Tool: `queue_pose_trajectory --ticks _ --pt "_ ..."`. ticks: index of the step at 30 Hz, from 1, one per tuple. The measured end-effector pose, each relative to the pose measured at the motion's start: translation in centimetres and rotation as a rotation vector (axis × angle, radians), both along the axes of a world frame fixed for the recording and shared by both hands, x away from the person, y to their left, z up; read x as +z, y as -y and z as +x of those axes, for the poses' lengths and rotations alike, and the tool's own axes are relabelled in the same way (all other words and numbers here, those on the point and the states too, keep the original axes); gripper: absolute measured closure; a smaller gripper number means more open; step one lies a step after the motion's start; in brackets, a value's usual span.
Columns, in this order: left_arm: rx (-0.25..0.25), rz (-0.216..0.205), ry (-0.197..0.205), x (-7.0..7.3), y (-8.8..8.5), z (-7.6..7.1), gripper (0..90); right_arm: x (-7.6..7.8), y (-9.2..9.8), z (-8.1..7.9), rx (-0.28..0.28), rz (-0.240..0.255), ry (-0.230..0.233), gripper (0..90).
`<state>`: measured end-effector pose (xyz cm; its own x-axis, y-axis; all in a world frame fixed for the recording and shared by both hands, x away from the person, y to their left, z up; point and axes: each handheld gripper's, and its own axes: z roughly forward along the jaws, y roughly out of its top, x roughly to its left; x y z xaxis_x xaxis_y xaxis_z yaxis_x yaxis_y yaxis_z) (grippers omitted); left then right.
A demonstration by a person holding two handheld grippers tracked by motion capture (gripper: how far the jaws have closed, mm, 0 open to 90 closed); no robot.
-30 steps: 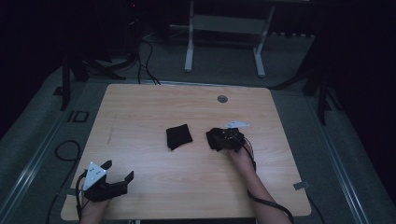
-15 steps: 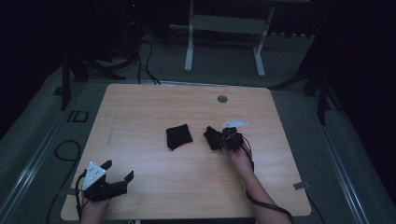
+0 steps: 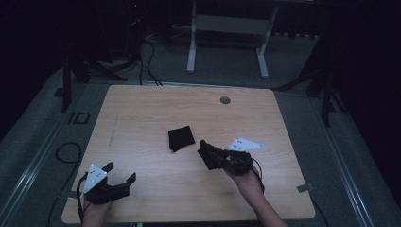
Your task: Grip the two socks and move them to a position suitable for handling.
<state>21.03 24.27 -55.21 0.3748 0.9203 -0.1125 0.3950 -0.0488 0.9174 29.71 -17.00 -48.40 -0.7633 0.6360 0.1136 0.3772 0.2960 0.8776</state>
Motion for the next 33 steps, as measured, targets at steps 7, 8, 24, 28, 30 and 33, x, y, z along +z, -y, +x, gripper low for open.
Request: queue_pose_trajectory --ticks 7,8,24,28,30,33 --pt "-0.015 0.004 -0.004 0.1 0.4 -0.1 5.6 -4.2 -0.4 -3.3 -0.045 -0.036 -0.037 76.0" --pt "-0.015 0.004 -0.004 0.1 0.4 -0.1 5.6 -4.7 -0.4 -3.2 -0.049 -0.042 -0.059 76.0" --pt "-0.048 0.013 -0.026 -0.4 1.2 0.3 5.6 -8.1 0.7 -0.8 -0.142 -0.131 -0.194 47.6" --pt "-0.056 0.014 -0.027 -0.4 1.3 0.3 5.6 -6.0 1.4 -1.1 -0.137 -0.096 -0.146 35.1" --pt "-0.062 0.016 -0.027 -0.4 1.6 0.3 5.6 -5.1 1.8 -1.2 -0.129 -0.096 -0.126 29.8" --pt "-0.078 0.031 -0.031 -0.5 2.1 0.4 5.6 -4.8 1.8 -1.5 -0.109 -0.134 -0.116 29.1"
